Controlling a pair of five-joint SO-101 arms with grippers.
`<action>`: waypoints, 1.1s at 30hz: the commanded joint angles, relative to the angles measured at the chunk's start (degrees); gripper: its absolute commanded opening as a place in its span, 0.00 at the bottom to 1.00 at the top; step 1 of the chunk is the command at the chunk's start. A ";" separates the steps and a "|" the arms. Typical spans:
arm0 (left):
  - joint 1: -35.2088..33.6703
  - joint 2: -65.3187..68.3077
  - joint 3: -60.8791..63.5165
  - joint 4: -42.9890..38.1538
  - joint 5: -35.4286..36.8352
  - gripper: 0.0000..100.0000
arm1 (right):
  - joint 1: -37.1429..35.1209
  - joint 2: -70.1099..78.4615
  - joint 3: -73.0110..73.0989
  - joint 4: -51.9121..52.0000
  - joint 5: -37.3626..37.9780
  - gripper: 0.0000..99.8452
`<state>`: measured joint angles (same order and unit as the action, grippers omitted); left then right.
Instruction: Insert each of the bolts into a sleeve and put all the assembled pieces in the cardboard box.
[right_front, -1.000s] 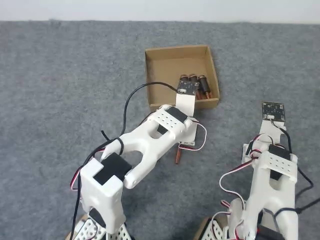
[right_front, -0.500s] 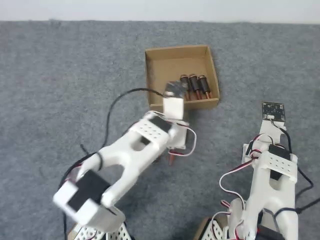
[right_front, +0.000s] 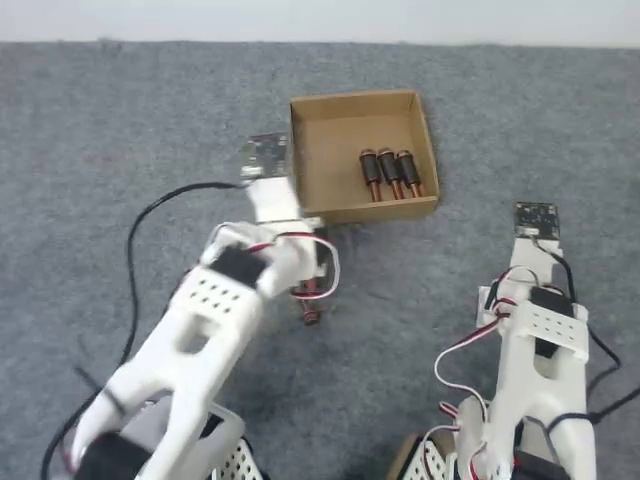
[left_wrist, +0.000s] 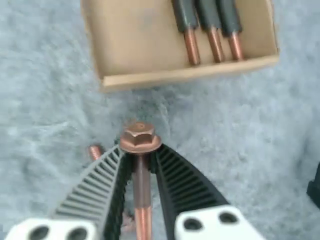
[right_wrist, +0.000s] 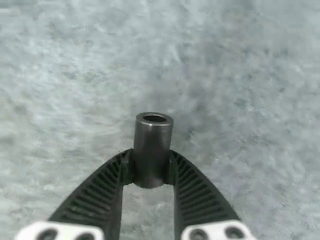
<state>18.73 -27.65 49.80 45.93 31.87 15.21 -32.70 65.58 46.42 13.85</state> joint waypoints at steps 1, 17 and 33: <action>-5.36 -11.52 2.95 -1.67 0.18 0.01 | -2.15 -1.98 -0.62 -1.98 0.88 0.01; -22.42 -25.49 20.44 -5.36 -9.14 0.01 | -13.76 -1.36 -0.62 -23.43 0.97 0.01; -26.99 -40.88 39.69 -17.93 -10.11 0.01 | -23.43 -1.27 11.52 -58.51 0.70 0.01</action>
<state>-8.44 -64.31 88.75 29.76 22.64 -4.04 -32.70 74.11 -1.58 13.93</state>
